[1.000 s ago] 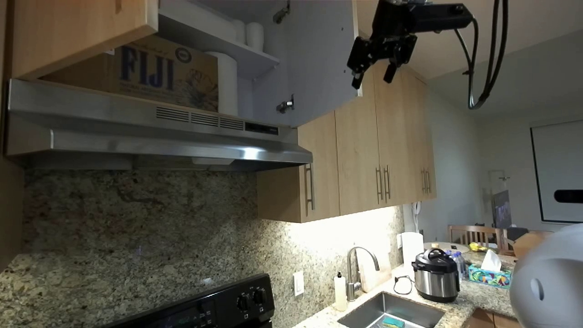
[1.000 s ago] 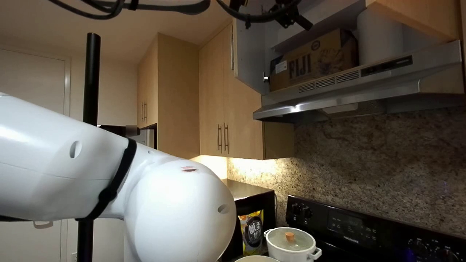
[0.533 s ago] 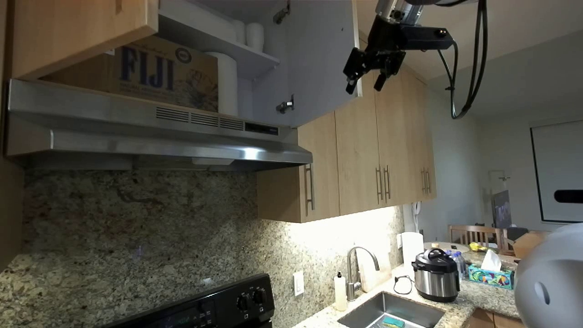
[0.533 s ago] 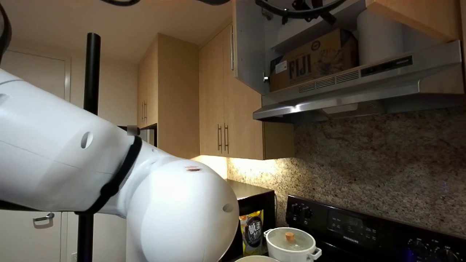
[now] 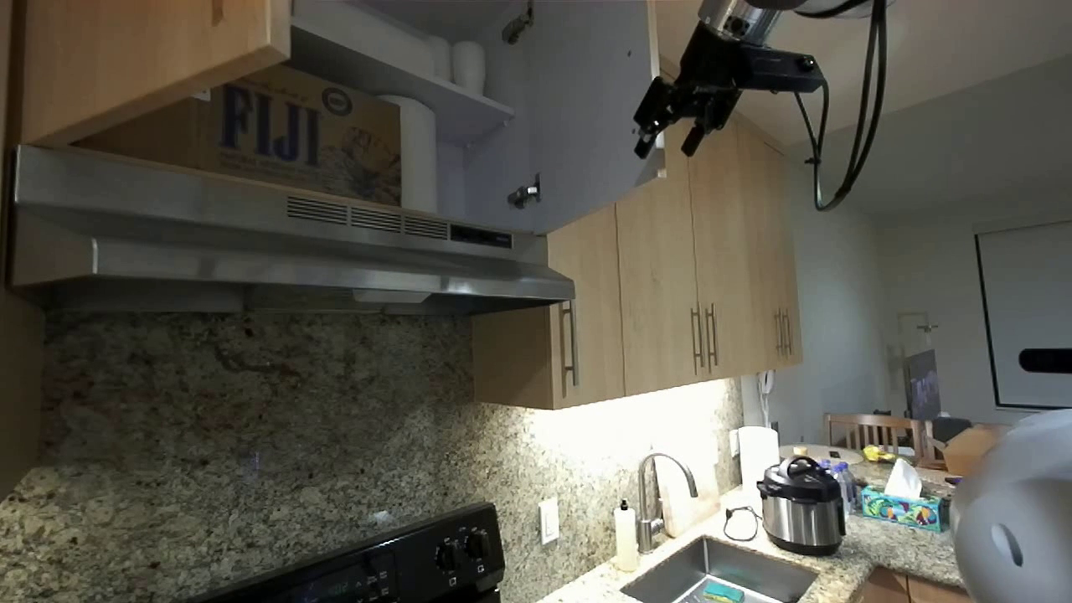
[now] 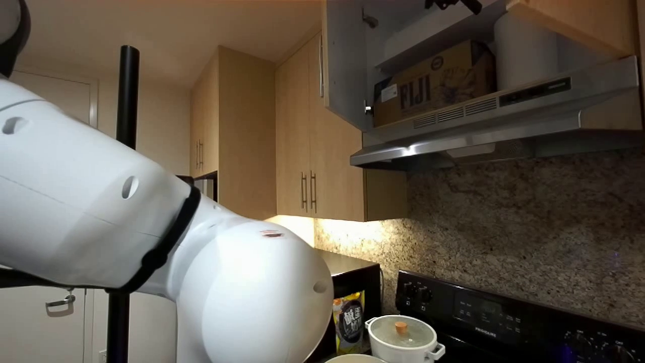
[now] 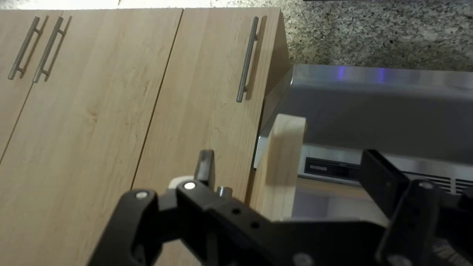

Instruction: Close the cabinets left door completely

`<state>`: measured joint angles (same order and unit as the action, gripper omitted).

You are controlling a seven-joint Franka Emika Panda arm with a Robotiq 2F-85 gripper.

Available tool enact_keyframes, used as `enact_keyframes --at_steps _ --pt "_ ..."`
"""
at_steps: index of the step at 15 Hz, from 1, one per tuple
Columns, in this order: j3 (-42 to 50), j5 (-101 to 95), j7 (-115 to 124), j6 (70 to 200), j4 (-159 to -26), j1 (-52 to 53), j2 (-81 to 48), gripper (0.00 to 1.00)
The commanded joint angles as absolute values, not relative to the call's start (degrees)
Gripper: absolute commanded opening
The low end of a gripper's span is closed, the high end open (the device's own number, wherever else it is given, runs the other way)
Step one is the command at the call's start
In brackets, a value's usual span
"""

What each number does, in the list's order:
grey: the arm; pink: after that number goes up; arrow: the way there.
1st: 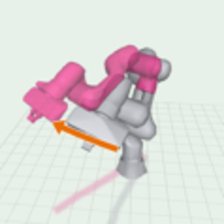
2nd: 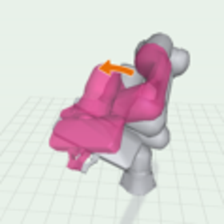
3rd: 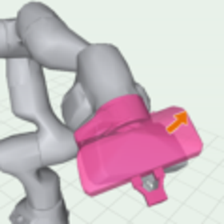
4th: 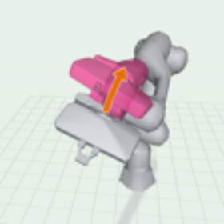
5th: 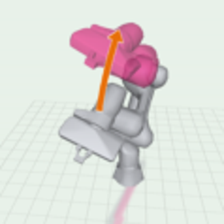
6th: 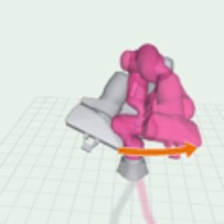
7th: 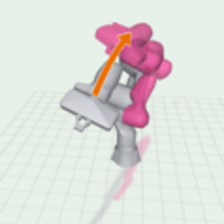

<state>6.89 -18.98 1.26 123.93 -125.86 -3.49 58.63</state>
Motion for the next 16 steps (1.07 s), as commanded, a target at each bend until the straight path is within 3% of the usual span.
enact_keyframes --at_steps 1,9,16 --pt "9.1 -15.3 -5.0 126.2 -122.9 -0.7 55.3 1.0" --pt "10.5 -10.6 -11.6 125.4 -118.2 3.4 50.0 1.0" --pt "6.0 -9.6 -14.6 125.0 -118.9 6.9 50.3 1.0"
